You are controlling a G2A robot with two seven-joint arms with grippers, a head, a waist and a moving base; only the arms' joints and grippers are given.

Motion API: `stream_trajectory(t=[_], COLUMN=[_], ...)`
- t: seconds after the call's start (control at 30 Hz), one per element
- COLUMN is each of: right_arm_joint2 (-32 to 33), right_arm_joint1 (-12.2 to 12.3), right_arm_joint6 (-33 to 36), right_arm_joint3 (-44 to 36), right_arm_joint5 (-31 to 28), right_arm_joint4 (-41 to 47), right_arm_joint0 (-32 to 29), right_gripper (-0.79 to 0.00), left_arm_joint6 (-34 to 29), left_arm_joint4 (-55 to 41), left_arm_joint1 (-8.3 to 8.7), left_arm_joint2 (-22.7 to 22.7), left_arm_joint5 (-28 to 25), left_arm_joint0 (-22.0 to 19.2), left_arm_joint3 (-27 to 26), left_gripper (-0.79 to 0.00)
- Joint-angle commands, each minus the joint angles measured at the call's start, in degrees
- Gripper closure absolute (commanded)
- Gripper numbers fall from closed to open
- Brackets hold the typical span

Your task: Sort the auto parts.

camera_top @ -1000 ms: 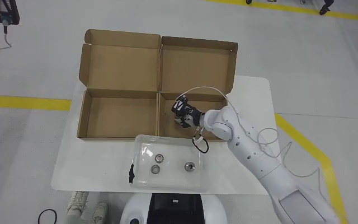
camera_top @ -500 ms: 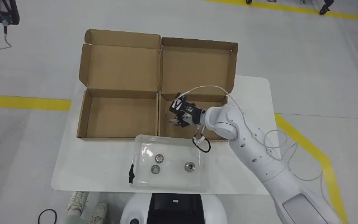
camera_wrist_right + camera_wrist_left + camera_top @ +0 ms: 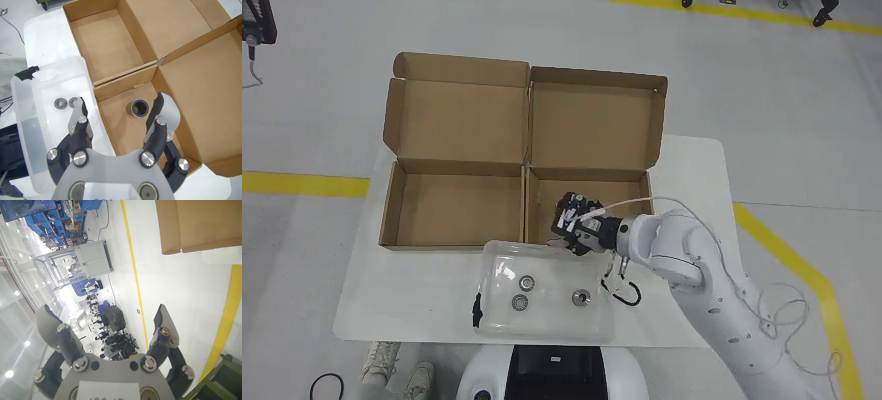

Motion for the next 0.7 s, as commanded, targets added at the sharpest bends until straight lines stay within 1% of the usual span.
stream_trajectory(t=[0.0,0.07,0.17,0.33,0.43,0.5,0.6,0.67], right_arm_joint2=[0.0,0.6,2.3,4.0,3.6,3.4,2.1,1.2], right_arm_joint1=[0.5,0.9,1.7,2.9,3.5,3.7,4.1,4.2], right_arm_joint6=[3.2,5.1,6.2,4.9,5.0,4.0,4.6,5.0], right_arm_joint3=[-1.7,-2.8,-5.3,-8.3,-8.8,-8.9,-8.1,-7.9], right_arm_joint5=[-2.5,-3.3,-3.3,-5.1,-7.4,-7.9,-8.9,-9.4], right_arm_joint4=[1.5,2.7,3.2,1.7,-1.0,-1.9,-3.2,-3.7], right_arm_joint0=[-1.2,-2.2,-4.7,-10.7,-13.2,-13.9,-14.6,-14.5], right_gripper=[-0.637,-0.637,-0.576,-0.557,-0.576,-0.579,-0.582,-0.613], left_arm_joint6=[0.0,0.0,0.0,0.0,0.0,0.0,0.0,0.0], left_arm_joint4=[0.0,0.0,0.0,0.0,0.0,0.0,0.0,0.0], left_arm_joint1=[0.0,0.0,0.0,0.0,0.0,0.0,0.0,0.0], left_arm_joint2=[0.0,0.0,0.0,0.0,0.0,0.0,0.0,0.0], left_arm_joint5=[0.0,0.0,0.0,0.0,0.0,0.0,0.0,0.0], left_arm_joint0=[0.0,0.0,0.0,0.0,0.0,0.0,0.0,0.0], left_arm_joint3=[0.0,0.0,0.0,0.0,0.0,0.0,0.0,0.0], left_gripper=[-0.785,-0.785,-0.785,-0.785,-0.785,-0.785,-0.785,-0.785])
